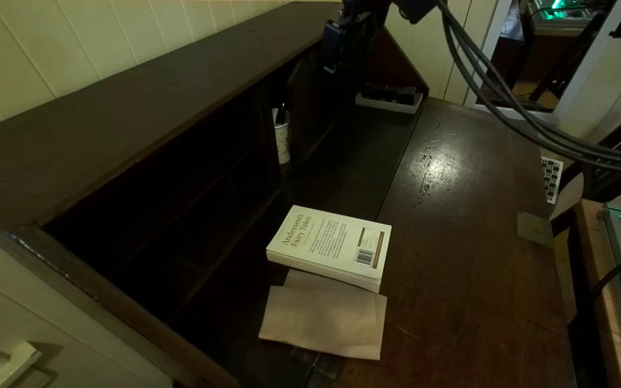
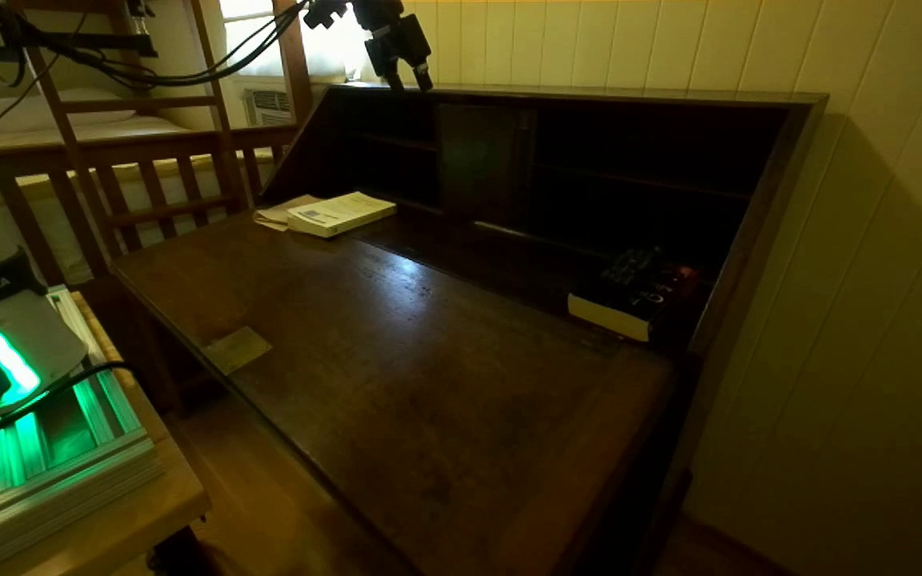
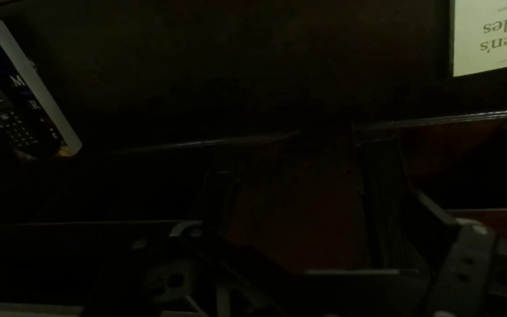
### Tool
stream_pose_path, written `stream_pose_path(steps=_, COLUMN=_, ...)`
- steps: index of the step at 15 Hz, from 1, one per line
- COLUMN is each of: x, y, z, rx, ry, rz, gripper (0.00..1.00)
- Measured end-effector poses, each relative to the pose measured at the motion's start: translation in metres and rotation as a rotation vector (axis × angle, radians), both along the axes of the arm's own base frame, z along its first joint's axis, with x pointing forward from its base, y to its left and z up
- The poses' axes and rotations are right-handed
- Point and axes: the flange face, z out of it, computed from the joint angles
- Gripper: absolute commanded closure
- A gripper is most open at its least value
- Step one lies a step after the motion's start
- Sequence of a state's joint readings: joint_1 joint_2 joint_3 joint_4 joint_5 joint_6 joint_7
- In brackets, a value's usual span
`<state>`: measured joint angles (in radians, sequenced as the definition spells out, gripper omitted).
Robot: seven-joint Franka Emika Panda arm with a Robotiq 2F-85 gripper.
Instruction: Open the cabinet door and remove the coffee cup from the cabinet then close the door.
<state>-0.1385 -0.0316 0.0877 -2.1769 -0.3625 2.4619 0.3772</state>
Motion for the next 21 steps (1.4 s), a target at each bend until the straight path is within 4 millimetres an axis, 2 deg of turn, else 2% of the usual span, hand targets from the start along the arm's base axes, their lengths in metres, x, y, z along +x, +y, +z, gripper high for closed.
stream_pose_path(steps=6, x=0.037, y=0.009, z=-0.012, rx=-0.033, ry=-0.031, rz=-0.052, gripper=0.00)
stream_pose_path(steps=12, x=0.063, y=0.019, z=-0.019, rx=-0.054, ry=-0.072, rz=-0.103, gripper=0.00)
stream_pose_path(steps=16, x=0.073, y=0.023, z=-0.024, rx=-0.070, ry=-0.092, rz=-0.124, gripper=0.00)
stream_pose_path(steps=21, x=0.077, y=0.018, z=-0.031, rx=-0.090, ry=-0.091, rz=-0.136, gripper=0.00)
